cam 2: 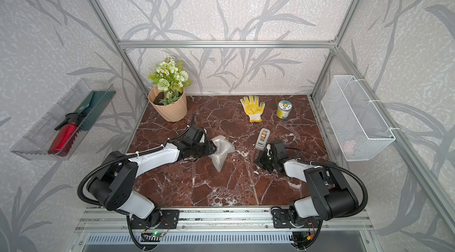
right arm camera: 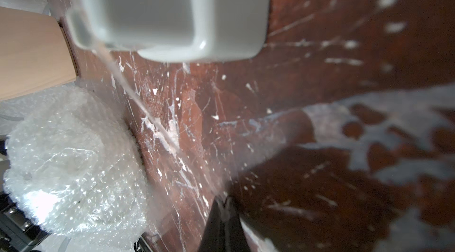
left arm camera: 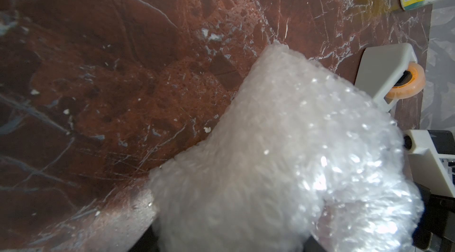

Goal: Wrap mugs in bubble wrap
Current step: Tear off the tape using the Tape Cutter.

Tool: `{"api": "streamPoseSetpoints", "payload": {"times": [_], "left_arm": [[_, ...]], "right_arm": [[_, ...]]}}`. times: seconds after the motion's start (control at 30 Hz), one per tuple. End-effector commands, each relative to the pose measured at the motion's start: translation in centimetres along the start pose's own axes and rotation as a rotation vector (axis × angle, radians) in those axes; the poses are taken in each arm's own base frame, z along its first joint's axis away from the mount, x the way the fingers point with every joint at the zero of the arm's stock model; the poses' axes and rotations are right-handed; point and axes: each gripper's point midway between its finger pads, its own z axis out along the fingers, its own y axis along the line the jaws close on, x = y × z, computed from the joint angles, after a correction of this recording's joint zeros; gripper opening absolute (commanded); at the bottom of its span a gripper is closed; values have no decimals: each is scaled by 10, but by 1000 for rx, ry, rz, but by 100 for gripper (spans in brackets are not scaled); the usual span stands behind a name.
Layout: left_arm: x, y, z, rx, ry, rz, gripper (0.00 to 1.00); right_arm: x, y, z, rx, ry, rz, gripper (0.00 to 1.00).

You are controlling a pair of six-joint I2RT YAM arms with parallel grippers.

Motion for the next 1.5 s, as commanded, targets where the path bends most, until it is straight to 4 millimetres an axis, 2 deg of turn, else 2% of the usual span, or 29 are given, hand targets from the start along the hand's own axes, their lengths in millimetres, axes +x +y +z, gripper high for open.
{"api": "streamPoseSetpoints", "payload": {"times": [0.0,0.17,0.5,0.73,0.93,1.1,1.47], "left_arm": [[10,10,-1,-33,29,1,57],[10,10,-2,-31,30,0,57],[9,8,-4,-30,28,5,57],[8,8,-5,-34,25,4,57],[6,6,-7,-30,19,1,57],[6,6,-6,-25,18,2,57],[8,5,-4,-12,22,6,57]], "right_arm": [[41,-52,-6,181,106,115,0],[43,-58,-12,216,96,135,0],[48,-68,-4,256,138,173,0],[57,-90,-1,328,151,252,0],[61,-111,-18,458,115,283,0],[47,-115,-42,575,49,228,0],[53,-118,-48,659,85,221,0]]}}
